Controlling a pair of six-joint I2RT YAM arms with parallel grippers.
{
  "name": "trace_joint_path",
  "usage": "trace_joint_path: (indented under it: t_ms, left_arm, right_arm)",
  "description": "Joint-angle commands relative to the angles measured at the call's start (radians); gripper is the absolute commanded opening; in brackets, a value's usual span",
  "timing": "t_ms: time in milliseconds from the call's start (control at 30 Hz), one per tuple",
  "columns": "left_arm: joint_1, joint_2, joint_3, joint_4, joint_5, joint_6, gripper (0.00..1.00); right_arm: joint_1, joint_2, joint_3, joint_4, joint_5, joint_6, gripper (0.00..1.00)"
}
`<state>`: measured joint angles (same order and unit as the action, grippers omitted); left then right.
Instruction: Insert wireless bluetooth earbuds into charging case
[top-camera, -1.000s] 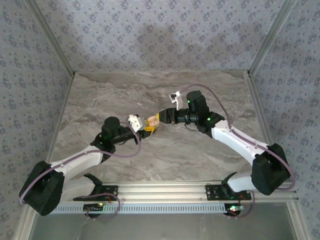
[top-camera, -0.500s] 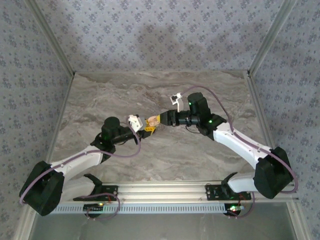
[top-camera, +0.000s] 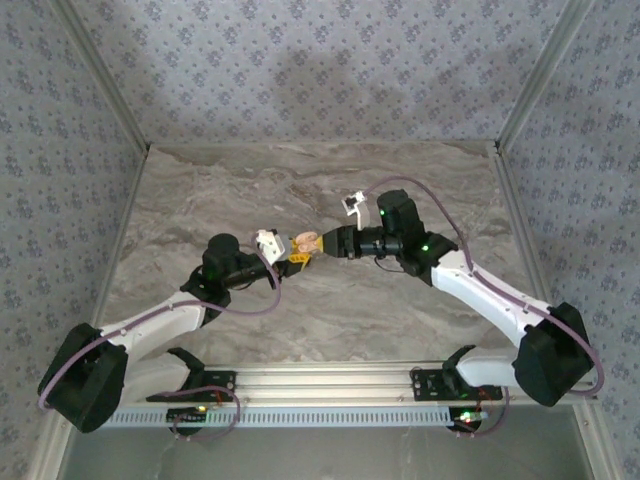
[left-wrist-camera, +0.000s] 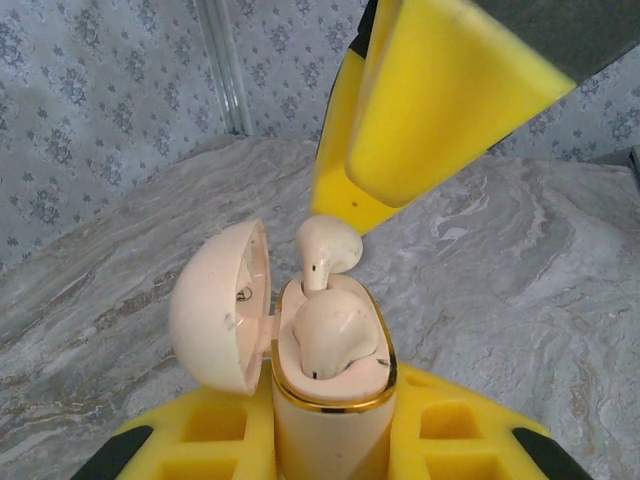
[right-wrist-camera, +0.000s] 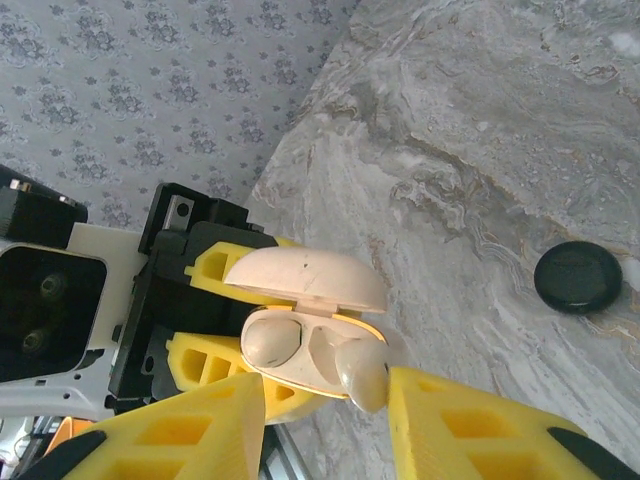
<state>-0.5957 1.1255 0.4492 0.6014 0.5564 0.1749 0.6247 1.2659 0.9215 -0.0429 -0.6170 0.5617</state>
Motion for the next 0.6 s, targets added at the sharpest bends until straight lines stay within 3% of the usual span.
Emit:
trace_joint_path:
  t_ms: [0, 200, 567]
  left_arm:
    - [-0.001, -0.015, 0.014, 0.031, 0.006, 0.0, 0.02]
    - [-0.001, -0.015, 0.014, 0.031, 0.008, -0.002, 0.02]
    - [-0.001, -0.013, 0.014, 0.032, 0.01, -0.003, 0.02]
  right_arm:
    - [0.015, -0.024, -0.009, -0.038, -0.03, 0.008, 0.39]
    - [-0.002, -0.065, -0.011, -0.076, 0.023, -0.016, 0.45]
    - [-0.008, -0.018, 0.011, -0.023, 0.007, -0.014, 0.43]
